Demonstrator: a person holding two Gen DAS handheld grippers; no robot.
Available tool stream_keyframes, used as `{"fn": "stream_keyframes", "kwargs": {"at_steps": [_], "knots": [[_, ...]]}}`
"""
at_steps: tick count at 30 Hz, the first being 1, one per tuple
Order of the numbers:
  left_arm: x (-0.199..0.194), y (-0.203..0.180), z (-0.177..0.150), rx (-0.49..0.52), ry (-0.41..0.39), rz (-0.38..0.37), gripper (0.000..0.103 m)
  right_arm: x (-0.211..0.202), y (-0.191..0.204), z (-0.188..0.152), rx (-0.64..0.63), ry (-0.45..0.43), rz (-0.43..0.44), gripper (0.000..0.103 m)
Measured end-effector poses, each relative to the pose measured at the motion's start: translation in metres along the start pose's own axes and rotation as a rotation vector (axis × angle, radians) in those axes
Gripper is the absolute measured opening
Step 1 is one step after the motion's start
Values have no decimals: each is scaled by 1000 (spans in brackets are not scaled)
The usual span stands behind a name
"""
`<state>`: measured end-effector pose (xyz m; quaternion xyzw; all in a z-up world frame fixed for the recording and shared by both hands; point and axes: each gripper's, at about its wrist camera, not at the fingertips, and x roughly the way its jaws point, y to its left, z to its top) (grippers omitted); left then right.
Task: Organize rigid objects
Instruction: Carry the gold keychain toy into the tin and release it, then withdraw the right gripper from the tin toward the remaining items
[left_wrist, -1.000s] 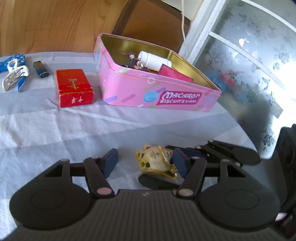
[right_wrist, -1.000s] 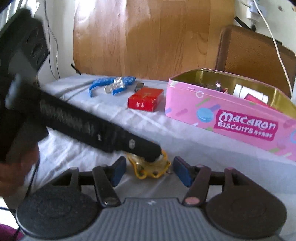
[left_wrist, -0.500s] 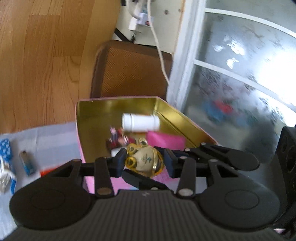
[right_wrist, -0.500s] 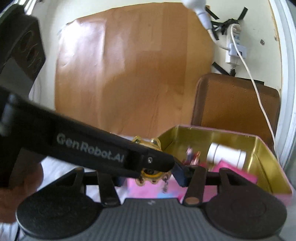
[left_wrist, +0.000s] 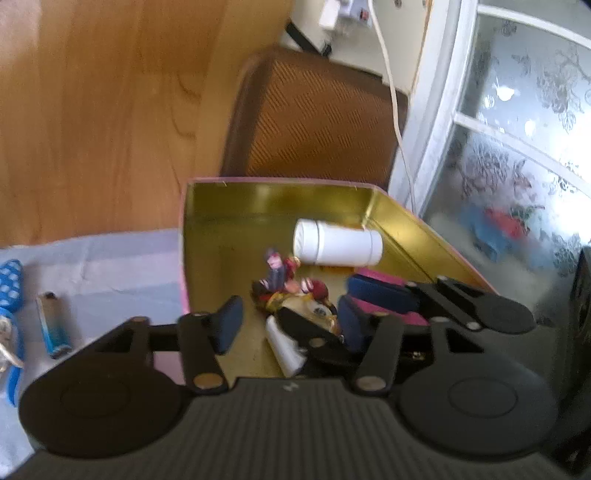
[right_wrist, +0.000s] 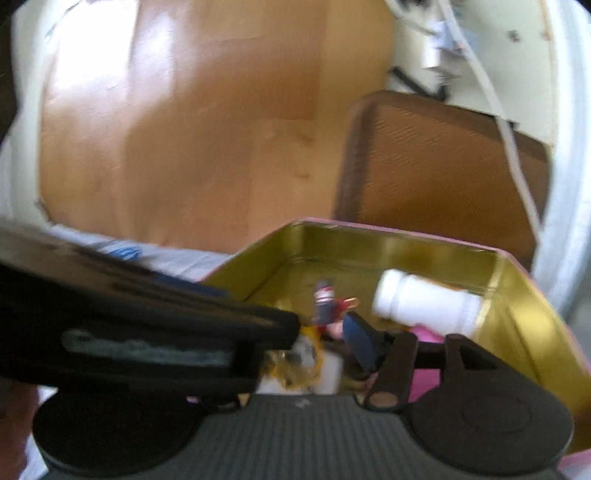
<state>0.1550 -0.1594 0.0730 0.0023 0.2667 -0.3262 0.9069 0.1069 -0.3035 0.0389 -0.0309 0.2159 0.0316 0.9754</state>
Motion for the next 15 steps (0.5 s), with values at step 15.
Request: {"fn": "stream_keyframes", "kwargs": {"at_steps": [15], "knots": [[-106,33,-48,-32,-106,86,67,-86,37,-26,86,-106,78,61]]}}
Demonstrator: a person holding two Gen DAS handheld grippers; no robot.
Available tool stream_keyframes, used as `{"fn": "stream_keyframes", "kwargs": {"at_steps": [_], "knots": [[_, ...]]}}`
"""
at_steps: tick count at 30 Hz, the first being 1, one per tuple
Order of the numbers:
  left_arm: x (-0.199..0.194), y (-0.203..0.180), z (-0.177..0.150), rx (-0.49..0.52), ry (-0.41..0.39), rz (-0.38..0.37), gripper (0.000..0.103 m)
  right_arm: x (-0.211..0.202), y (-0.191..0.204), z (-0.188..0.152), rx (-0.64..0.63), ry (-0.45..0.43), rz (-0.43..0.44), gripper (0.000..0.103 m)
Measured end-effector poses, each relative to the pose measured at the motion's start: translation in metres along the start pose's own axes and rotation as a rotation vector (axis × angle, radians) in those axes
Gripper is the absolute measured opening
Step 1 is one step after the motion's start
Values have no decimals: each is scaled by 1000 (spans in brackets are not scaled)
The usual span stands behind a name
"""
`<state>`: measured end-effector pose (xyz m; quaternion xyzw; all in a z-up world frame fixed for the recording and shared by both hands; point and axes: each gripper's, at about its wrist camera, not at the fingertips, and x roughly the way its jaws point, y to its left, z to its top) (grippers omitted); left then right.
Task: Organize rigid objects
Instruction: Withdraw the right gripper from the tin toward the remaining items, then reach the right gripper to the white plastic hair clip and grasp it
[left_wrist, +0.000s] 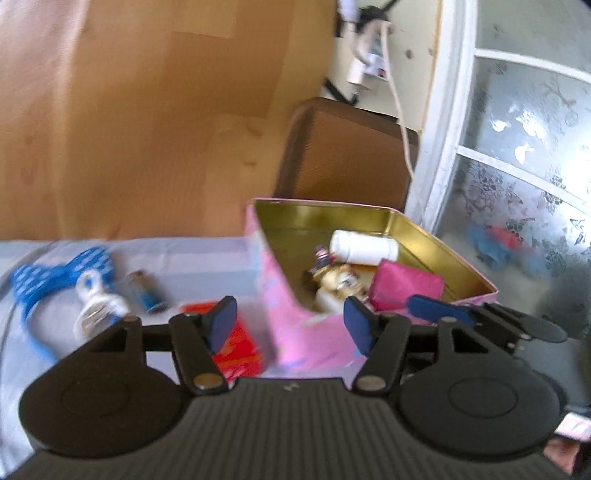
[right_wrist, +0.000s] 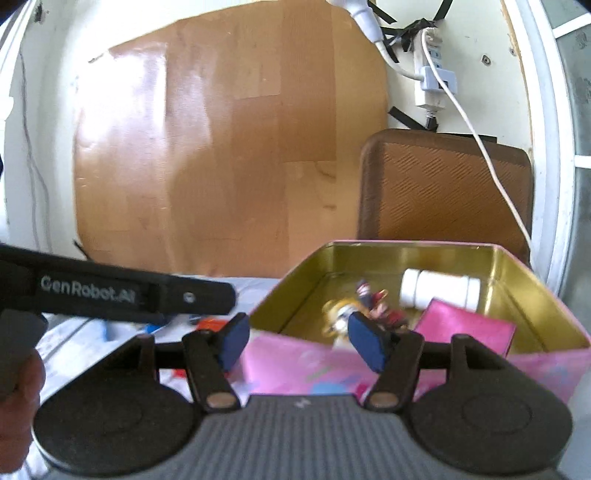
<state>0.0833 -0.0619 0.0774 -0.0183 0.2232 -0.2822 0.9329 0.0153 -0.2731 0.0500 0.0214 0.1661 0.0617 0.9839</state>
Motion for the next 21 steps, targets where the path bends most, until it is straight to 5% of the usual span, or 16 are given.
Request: {"fn": "stream_keyframes", "kwargs": {"at_steps": [13,21], "knots": [[-23,129,-41,-119,38,447,68,1,80,-9,-173,74,158,59],[-29,147,-46,-230,-12,411,68,73,126,16,-207,182,218,41]]}}
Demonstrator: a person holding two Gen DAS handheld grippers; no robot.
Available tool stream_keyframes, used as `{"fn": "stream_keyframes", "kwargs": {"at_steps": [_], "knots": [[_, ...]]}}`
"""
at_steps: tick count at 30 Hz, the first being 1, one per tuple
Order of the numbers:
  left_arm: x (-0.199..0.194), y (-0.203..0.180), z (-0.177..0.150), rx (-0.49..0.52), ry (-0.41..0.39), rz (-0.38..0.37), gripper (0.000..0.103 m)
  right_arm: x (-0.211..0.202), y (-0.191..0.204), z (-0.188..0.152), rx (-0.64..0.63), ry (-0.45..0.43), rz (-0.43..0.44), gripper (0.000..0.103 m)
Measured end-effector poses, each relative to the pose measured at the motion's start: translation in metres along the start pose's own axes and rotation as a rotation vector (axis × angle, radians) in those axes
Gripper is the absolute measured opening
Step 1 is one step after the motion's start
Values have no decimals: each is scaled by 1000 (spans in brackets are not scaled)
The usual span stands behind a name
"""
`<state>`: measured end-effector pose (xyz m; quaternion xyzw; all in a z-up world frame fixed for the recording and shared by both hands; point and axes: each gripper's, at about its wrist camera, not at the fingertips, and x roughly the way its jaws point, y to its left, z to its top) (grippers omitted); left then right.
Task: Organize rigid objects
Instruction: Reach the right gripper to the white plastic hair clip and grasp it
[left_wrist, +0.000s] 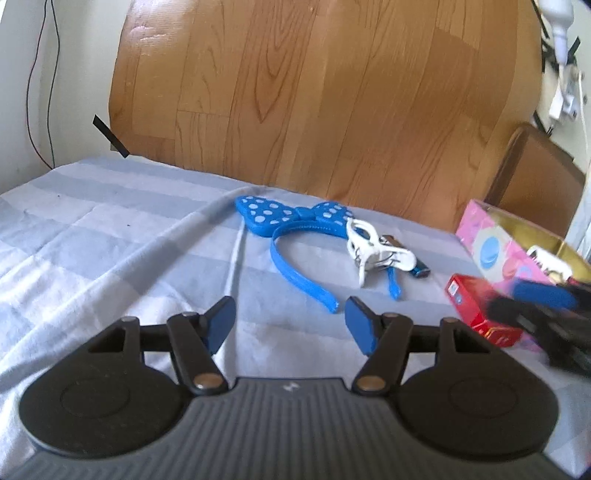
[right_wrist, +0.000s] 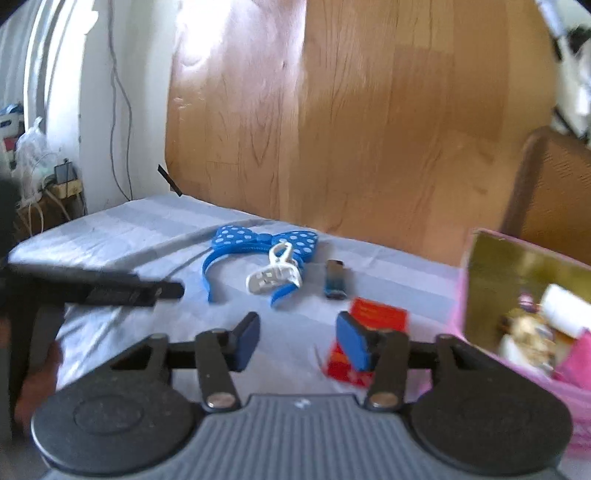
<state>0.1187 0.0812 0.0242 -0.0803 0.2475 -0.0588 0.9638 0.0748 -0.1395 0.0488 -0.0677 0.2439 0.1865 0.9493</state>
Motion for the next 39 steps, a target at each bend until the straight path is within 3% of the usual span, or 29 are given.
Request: {"fn": "stream_keyframes", "kwargs": {"at_steps": [8,10,12,17,19,22,26,30,36,39], "knots": [[-7,-1,-5,11,-42,-29,68,98,23,33,-113,95,-60,36],[-6,-1,-4,18,-44,-32,68,114,27,33,-134,129,-55,8],[-7,0,-4,20,-47,-40,68,114,28,32,-127,127,-54,7],[-11,1,-5,21,-63,-78,67,57,29,18,-67,62,24,7],[-14,-1,-6,40,-75,-112,67,19,26,-2,-50,47,54,7],[-21,-12,-9,93,-79,-172,66,-31,21,-39,-60,49,42,7],[-43,-36,-19,133,-42,-319,65,-78,11,-83,-50,88,-11,7],[-70,-70,-44,252,-4,-439,65,-102,-1,-102,25,98,-18,11],[-85,-98,-68,391,61,-451,64,-103,-6,-101,45,83,-2,13],[-81,-104,-73,417,99,-453,50,-104,-7,-102,40,77,7,17]]}}
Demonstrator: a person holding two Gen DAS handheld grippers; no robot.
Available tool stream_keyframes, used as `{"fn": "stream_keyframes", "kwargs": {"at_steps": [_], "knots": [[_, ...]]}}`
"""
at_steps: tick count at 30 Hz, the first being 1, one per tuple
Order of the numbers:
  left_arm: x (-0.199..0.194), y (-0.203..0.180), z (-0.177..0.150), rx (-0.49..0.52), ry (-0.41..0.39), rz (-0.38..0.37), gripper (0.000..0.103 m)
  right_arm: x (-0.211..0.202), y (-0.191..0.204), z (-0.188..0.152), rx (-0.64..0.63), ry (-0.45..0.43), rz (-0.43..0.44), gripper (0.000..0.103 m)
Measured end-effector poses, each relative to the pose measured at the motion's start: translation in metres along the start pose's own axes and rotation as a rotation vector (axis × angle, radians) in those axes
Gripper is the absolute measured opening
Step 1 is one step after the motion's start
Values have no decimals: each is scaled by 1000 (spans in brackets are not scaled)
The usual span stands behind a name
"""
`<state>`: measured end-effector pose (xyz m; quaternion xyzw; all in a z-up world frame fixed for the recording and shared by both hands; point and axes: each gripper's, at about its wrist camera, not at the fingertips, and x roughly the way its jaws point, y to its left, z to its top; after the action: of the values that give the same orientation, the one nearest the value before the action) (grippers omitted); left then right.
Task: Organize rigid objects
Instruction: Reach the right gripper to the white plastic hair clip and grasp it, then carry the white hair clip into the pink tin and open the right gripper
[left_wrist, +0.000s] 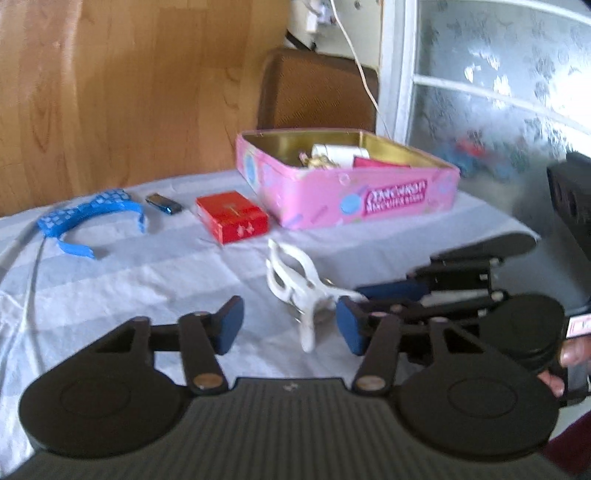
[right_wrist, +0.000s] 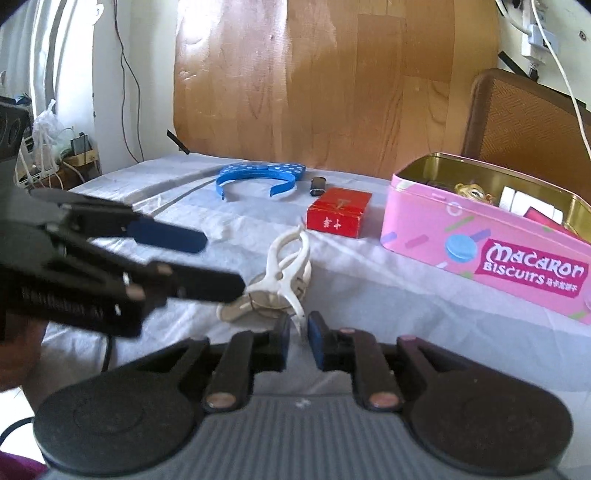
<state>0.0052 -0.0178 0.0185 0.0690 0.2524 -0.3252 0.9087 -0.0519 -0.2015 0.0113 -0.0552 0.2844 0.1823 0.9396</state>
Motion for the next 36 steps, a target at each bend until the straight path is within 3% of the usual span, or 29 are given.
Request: {"fn": "stream_keyframes", "kwargs": {"at_steps": [3,4,8,11,16,20,25,29,32,33,34,36], "knots": [[18,-3,0,2,61,-2,18,2,-3,-1,10,11,12,17],[22,-4,0,-1,78,-5,8,4,-4,-2,17,20,22,9],[18,-13,15,16,21,4,7,-3,-8,-2,32,-25,-6,7],[17,-22,40,51,-51,-7,7,-18,-17,4,34,-123,-56,7],[40,-46,93,130,-144,-11,7,-37,-39,29,-27,-285,-213,7],[90,-59,127,122,-134,-45,7,-31,-83,49,20,-322,-298,8],[154,-68,147,86,-45,-30,8,1,-139,63,97,-240,-349,7],[189,-62,161,-7,30,-18,16,29,-175,74,155,-141,-368,7],[194,-59,170,-78,61,-8,16,42,-197,80,232,-111,-354,13],[193,-57,172,-105,69,-7,18,42,-205,80,274,-112,-343,20],[190,-56,173,-116,65,4,28,40,-211,79,312,-119,-338,29],[179,-57,172,-93,36,64,54,31,-216,72,387,-152,-323,39]]}}
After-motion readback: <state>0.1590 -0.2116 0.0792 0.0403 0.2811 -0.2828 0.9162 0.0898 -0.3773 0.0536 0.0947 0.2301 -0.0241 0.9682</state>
